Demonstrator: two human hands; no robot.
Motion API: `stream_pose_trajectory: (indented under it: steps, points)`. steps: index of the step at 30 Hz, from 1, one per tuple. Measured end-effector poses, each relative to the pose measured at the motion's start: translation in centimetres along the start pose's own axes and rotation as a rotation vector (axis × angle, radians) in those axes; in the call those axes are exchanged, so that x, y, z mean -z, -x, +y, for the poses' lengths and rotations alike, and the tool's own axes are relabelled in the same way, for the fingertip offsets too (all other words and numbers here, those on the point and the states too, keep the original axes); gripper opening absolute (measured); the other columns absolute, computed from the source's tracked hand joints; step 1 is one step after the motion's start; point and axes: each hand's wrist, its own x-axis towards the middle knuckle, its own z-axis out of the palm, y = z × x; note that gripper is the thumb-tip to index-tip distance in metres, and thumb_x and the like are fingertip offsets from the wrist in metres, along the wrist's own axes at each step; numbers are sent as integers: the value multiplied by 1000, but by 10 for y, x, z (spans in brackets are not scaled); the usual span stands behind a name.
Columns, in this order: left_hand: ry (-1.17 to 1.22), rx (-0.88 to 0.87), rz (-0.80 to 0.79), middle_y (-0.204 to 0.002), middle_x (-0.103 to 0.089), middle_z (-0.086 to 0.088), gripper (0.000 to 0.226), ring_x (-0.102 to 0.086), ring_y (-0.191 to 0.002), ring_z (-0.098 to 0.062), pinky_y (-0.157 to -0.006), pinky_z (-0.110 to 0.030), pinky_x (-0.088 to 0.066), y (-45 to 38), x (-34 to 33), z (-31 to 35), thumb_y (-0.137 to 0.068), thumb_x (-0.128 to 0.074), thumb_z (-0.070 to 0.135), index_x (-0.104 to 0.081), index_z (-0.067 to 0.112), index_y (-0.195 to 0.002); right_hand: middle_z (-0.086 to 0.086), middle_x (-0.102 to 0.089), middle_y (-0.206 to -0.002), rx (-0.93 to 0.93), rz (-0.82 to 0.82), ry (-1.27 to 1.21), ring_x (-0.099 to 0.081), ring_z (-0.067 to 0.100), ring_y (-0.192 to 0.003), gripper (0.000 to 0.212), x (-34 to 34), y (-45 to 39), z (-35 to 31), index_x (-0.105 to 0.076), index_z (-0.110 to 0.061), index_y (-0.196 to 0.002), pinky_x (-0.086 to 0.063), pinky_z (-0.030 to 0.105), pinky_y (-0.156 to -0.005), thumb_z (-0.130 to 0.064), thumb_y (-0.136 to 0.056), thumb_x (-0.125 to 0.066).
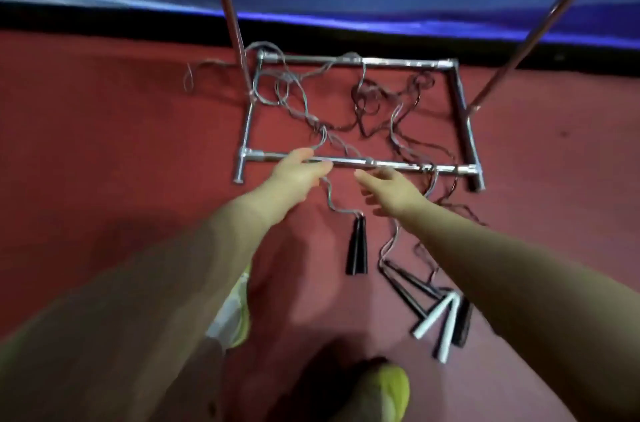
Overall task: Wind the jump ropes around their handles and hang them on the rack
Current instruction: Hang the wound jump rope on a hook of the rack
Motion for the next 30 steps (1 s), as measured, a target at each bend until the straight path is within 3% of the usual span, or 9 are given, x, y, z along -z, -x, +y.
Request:
stream_pose_trajectory:
  steps: [5,9,11,14,20,22,24,27,30]
  points:
    - [21,228,-65,-120,-59,-4,47,-54,-99,-15,-63,-17,-37,-34,-30,-97,-95,-55,27,-40,17,-138,6,-60,-95,-96,77,115,-53,18,-88,37,-29,-52,97,-63,-2,-101,-40,28,-81,-37,-88,-65]
    - [86,346,-45,-104,-61,-4,35,-57,-84,-13,-57,-18,-41,-53,-41,-150,-94,-55,24,-49,15,-127,11,-57,-88,-305,155,288,-55,22,-84,50,-40,-90,142,-60,-3,-85,-41,32,-74,-52,-83,-65]
    - [128,385,-51,-98,-61,-2,18,-55,-74,-8,-57,-21,-39,-59,-44,-167,-95,-54,25,-52,19,-112,13,-57,-88,-420,205,310,-59,27,-83,56,-47,-98,158,-63,-2,-90,-42,34,-68,-57,-80,-65]
    - [84,404,-106,-102,-62,-1,11,-56,-75,-7,-58,-22,-35,-67,-48,-193,-96,-51,30,-50,24,-87,10,-64,-89,-402,242,328,-63,26,-86,47,-63,-107,176,-67,-4,-97,-44,32,-70,-48,-81,-67]
    - [94,366,-86,-87,-63,0,19,-58,-73,-13,-61,-26,-39,-66,-35,-210,-98,-48,26,-52,24,-80,19,-65,-105,-358,191,574,-63,37,-99,31,-90,-115,173,-63,-2,-105,-47,37,-79,-25,-86,-55]
    - [85,370,-52,-88,-65,-7,19,-58,-76,-20,-71,-29,-42,-62,-33,-210,-97,-47,18,-55,21,-80,23,-65,-104,-408,116,362,-65,38,-92,28,-91,-109,173,-62,1,-103,-54,42,-81,-22,-88,-55]
    - [129,405,-24,-83,-65,-8,15,-57,-72,-20,-77,-27,-47,-56,-26,-205,-96,-46,12,-59,14,-88,22,-63,-89,-408,24,61,-64,30,-69,16,-91,-94,155,-58,-1,-89,-57,38,-64,-16,-92,-51]
    - [92,494,-218,-107,-63,-6,25,-59,-83,-14,-72,-23,-46,-28,-20,-174,-95,-50,32,-58,16,-113,18,-53,-75,-298,10,-113,-53,21,-54,15,-79,-55,108,-52,-2,-83,-45,19,-39,-8,-93,-44]
    - [151,468,-408,-109,-62,-5,28,-61,-97,-16,-82,-32,-45,16,-12,-126,-91,-49,47,-55,25,-108,14,-53,-74,-213,-95,-390,-57,23,-62,13,-60,-2,47,-50,-3,-84,-52,24,-47,-5,-95,-42]
